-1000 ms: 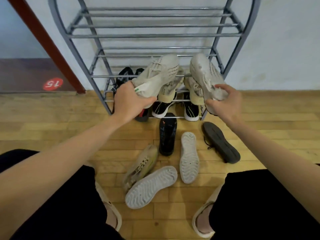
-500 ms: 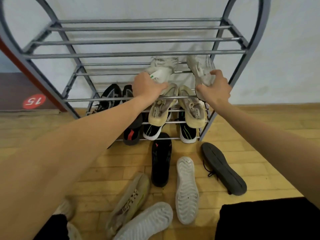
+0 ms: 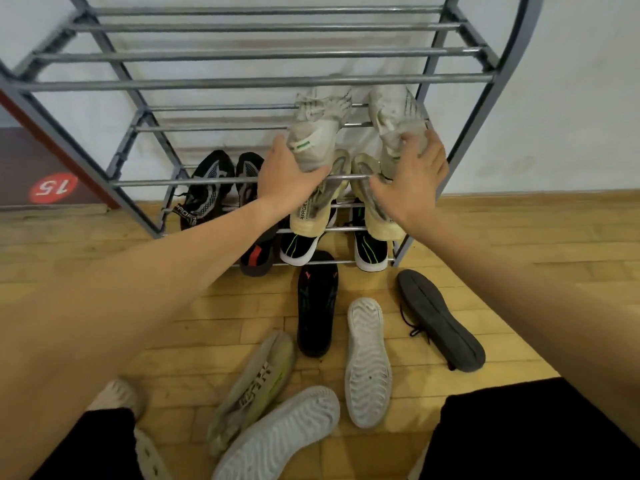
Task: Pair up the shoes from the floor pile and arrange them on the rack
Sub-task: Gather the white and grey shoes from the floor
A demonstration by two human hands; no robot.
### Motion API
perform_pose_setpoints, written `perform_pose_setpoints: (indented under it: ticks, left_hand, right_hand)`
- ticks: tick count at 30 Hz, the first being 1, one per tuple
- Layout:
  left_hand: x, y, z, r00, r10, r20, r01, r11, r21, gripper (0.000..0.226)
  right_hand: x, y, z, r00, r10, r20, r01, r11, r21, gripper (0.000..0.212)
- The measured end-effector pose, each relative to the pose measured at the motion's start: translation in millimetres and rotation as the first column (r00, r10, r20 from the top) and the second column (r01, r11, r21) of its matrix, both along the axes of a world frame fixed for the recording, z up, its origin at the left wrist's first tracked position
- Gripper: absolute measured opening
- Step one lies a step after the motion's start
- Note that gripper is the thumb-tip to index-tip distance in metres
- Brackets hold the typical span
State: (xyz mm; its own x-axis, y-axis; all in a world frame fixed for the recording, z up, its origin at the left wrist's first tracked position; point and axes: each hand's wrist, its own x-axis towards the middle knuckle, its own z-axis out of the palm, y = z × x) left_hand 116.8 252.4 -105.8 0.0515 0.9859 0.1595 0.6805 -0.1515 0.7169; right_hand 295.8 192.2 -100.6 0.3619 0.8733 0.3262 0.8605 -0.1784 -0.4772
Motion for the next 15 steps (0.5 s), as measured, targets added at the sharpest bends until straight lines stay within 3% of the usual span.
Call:
perform_pose_setpoints:
  ticks: [3,6,10,15]
  left_hand:
    - [-13,-28,-8,0.998,-0.028,-0.055,0.032,0.996,0.084,0.072]
    - [-31,-60,-25,0.995,-0.041,-0.087,0.049,0.995,0.091,0.058]
    - [-61,-103,-71,0.988,-0.076,-0.133,0.060,0.991,-0.120,0.051]
    - [-99,-160,-135,0.978,-0.072,-0.196,-0.003,0.934,-0.358,0.050]
  right_hand:
    - [-14,-39,-16,0.957,0.184,0.223,-0.198,0.979,0.042,0.065]
    - [-23,-72,-34,0.863,0.389,0.322,-0.383,0.920,-0.085,0.061]
    - [-36,-105,-68,0.787,0.577,0.217,-0.463,0.786,-0.411,0.063]
    - [-43,-135,-117,0.808,0.586,0.056,-0.359,0.566,-0.742,0.053]
